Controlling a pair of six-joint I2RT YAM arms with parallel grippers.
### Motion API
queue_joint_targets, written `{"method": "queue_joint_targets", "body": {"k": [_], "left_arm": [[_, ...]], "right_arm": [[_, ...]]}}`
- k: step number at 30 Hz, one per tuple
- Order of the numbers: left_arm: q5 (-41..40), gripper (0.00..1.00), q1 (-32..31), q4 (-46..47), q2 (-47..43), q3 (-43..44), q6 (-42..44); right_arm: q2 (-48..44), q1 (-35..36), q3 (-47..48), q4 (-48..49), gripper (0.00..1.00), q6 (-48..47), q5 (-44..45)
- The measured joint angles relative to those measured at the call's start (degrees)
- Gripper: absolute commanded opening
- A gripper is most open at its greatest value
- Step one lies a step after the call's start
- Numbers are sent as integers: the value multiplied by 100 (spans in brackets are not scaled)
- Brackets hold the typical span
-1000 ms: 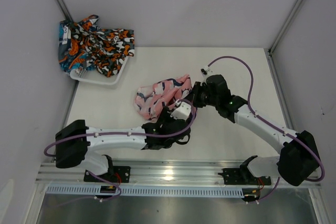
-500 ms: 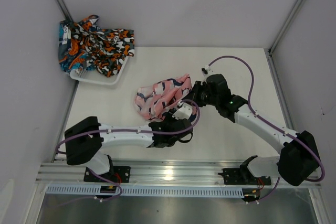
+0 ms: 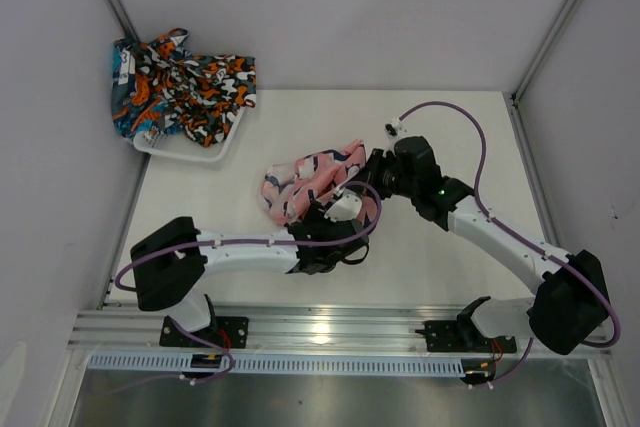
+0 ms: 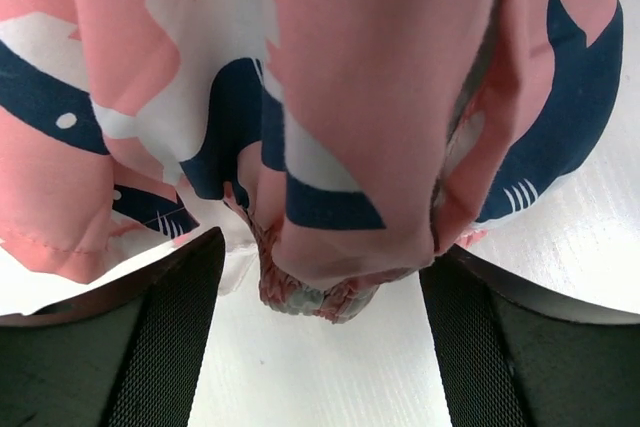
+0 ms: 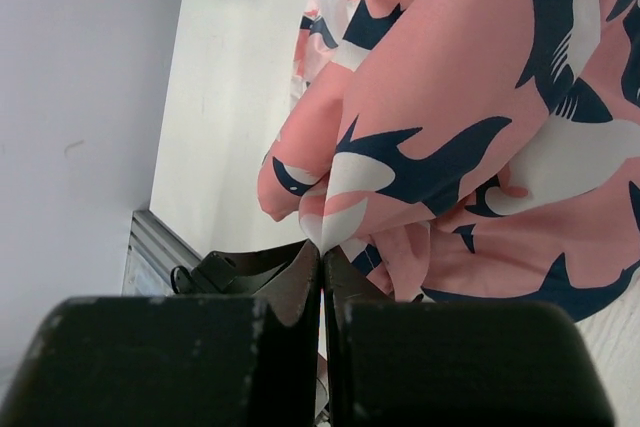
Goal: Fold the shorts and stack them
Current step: Flatten the shorts out
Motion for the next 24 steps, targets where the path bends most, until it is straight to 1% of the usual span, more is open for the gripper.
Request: {"method": "queue_joint_targets", "body": {"k": [2,3,5,6,8,9,10,11,12,15,16,17,18,19,21,23,24], "left_arm": [[0,71,0,20,0,0,-4],[-2,64,0,22,0,0,-2],[-7,58,0,17,0,2,22],[-9,51,0,17,0,7,35],[-24,43,0,4,2,24,57],[-44,37,0,-7,7,35,57],[-59,24,0,-15,17,50,57],[-70,15,0,-28,37,74,57],[-83,0,0,-33,68,107,59],[-98,0,4,-57,120,173,87],[-103,0,4,-92,122,195,87],[-114,0,11,-144,120,229,83],[-109,0,17,-192,120,258,85],[-92,0,39,-282,111,304,87],[37,0,142,-437,2,352,98],[328,0,385,-592,-232,354,105],[514,0,553,-680,-404,350,109]], "right_arm": [[0,0,13,-4,0,17,-11],[0,0,15,-4,0,20,-20],[0,0,15,-4,0,24,-26],[0,0,15,-4,0,37,-26],[0,-2,22,-4,0,55,-26],[0,-2,26,0,0,63,-26],[0,-4,35,-2,0,68,-24],[0,-9,44,-2,0,76,-22],[0,-13,48,-2,0,83,-20],[-2,-26,85,-15,1,107,-17],[0,-26,98,-20,10,109,-15],[0,-31,109,-22,25,111,-11],[0,-42,120,-31,42,109,-2],[0,-68,133,-39,66,103,9],[-2,-155,151,-72,74,44,22],[-39,-282,138,-103,76,11,48],[-111,-356,79,-79,79,13,72]]}}
